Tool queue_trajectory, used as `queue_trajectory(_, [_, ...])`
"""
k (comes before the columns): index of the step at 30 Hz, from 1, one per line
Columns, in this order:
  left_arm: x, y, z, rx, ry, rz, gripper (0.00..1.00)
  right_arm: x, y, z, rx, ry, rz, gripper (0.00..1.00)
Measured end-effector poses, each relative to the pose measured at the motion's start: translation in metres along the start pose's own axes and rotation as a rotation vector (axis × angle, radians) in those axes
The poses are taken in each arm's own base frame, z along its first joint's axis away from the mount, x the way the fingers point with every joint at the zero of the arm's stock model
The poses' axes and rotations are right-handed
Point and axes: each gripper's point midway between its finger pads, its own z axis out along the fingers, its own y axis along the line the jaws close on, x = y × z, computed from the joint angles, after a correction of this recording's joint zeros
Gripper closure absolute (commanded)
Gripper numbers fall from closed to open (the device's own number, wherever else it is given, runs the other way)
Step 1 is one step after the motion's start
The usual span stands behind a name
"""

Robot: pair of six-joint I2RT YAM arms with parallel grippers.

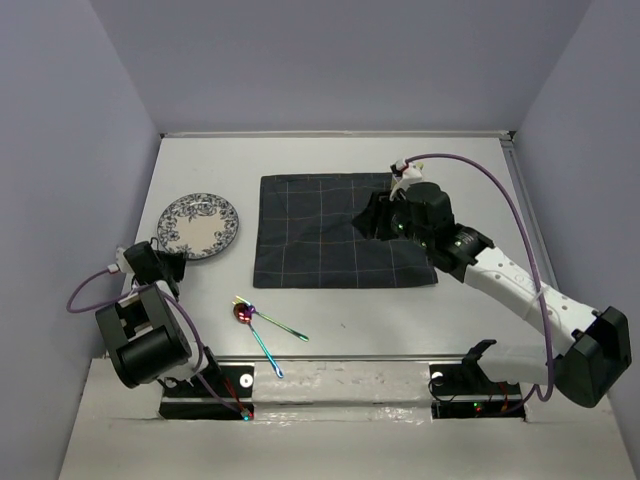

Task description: Set the dinner table for one person

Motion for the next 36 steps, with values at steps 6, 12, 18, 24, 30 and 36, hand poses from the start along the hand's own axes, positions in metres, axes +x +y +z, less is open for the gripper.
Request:
queue_trajectory(6, [0.000, -0.014, -0.001, 0.065, 0.007, -0.011, 1.00, 0.002, -0.005, 0.000, 0.024, 0.007, -0.001, 0.30])
queue_trajectory(12, [-0.001, -0.025, -0.023, 0.116, -0.014, 0.047, 1.00, 0.009, -0.001, 0.010, 0.008, 0.047, 0.013, 0.20])
queue_trajectory(18, [-0.005, -0.059, -0.050, 0.253, -0.049, 0.082, 1.00, 0.022, 0.011, 0.032, -0.054, 0.114, 0.072, 0.17])
queue_trajectory(24, [0.007, -0.090, -0.072, 0.397, -0.033, 0.107, 1.00, 0.034, 0.027, 0.063, -0.109, 0.159, 0.135, 0.16])
queue_trajectory(30, [0.057, -0.121, -0.103, 0.566, 0.111, 0.167, 1.00, 0.030, 0.042, 0.087, -0.159, 0.153, 0.182, 0.12])
queue_trajectory(36, [0.108, -0.121, -0.129, 0.663, 0.300, 0.183, 1.00, 0.028, 0.045, 0.092, -0.169, 0.141, 0.201, 0.16])
